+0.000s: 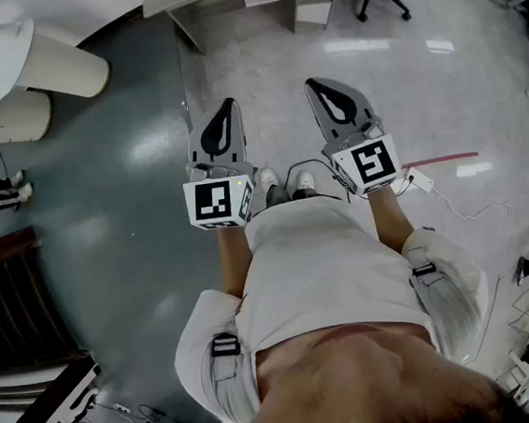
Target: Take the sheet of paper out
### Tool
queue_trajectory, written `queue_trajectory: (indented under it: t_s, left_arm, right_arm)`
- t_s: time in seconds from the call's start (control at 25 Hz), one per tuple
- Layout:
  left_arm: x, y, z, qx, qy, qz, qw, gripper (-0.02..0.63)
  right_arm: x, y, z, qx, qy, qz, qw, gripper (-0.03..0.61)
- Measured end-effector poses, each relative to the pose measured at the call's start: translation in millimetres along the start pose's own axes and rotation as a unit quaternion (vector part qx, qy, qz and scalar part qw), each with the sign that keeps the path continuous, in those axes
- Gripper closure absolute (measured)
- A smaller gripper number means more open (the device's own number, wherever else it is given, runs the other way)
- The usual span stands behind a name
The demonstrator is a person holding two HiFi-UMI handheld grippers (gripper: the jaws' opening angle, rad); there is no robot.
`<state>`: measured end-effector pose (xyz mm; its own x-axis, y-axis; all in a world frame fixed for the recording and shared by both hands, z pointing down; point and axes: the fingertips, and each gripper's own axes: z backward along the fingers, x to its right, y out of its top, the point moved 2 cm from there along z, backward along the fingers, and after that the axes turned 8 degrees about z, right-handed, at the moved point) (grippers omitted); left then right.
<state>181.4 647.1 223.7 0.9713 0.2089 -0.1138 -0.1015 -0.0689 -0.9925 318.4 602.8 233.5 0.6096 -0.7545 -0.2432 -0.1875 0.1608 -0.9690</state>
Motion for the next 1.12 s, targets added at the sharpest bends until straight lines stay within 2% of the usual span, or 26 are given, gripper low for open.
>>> queue_trajectory:
  t_s: [0.4,0.72,1.12]
  left_arm:
    - [20.0,-1.2,8.5,0.006,0.011,-0.006,0.9999,0.591]
    - [31.0,-9.2,8.8,0.004,0.024,-0.001,0.9997,0.591]
    - [6.5,-10.6,-19.4,0.003,0.025,0.001,0.9997,0.591]
  right_arm:
    - [9.7,1.3,20.8,0.015,-0.01,-0.011,1.0,0.56]
    - [12.7,-5.3,26.0,0.018,0.005,-0.014,1.0,0.558]
    - [25.0,-12.6,-7.2,0.009,0.005,-0.014,1.0,0.559]
